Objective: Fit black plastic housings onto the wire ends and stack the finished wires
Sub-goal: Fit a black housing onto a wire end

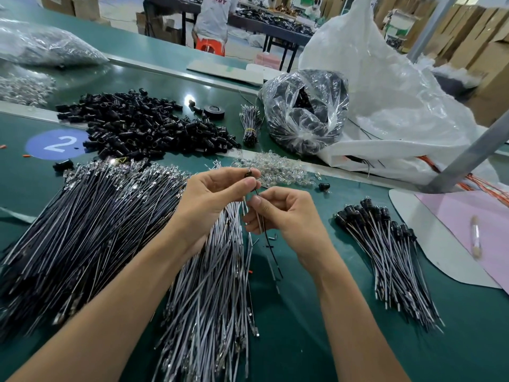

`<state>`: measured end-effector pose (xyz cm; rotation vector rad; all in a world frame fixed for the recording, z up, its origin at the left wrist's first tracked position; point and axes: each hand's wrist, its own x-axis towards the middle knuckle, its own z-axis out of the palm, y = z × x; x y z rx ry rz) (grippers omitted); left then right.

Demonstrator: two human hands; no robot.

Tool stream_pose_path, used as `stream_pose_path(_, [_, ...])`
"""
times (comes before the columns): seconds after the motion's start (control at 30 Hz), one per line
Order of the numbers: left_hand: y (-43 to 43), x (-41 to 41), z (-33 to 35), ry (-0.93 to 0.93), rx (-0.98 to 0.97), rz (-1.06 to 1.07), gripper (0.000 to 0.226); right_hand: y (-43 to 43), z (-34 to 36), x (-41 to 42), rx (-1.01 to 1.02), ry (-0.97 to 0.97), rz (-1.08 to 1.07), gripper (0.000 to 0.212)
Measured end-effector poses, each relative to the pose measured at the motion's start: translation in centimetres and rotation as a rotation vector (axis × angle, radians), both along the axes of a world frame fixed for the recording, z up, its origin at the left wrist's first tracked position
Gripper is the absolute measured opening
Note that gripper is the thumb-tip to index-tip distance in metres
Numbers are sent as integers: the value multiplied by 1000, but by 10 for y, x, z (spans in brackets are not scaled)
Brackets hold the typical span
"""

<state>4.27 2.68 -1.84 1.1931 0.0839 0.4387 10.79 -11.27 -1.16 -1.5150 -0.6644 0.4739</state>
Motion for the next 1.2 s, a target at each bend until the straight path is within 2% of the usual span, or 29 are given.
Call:
stream_pose_path(0.17, [-5, 2, -3, 1, 87, 36, 24, 2, -2, -1, 43, -45, -60, 14])
stream_pose_path(0.3, [-3, 2, -3, 18, 131, 28, 26, 3, -3, 0, 103, -20, -81, 4])
stream_pose_path(0.37, [-1, 1, -3, 51, 142, 14, 29, 4, -3, -1, 117, -8, -65, 11])
stream_pose_path(0.47, [-2, 0, -1, 67, 98, 3, 31, 5, -5, -2, 130, -4, -49, 21])
stream_pose_path(0.63, [-1, -2, 3, 13, -31, 95, 22, 5, -3, -3, 111, 9, -35, 29])
stream_pose_path(0.77, [-1, -1, 2, 27, -88, 117, 20, 6, -5, -4, 109, 15, -39, 17])
stream_pose_path(0.97, [-4, -2, 3, 5, -176, 49, 14, 6, -5, -3, 90, 3, -59, 17])
stream_pose_path(1.2, [-4, -1, 3, 24, -60, 126, 18, 5, -5, -3, 30, -21, -101, 5])
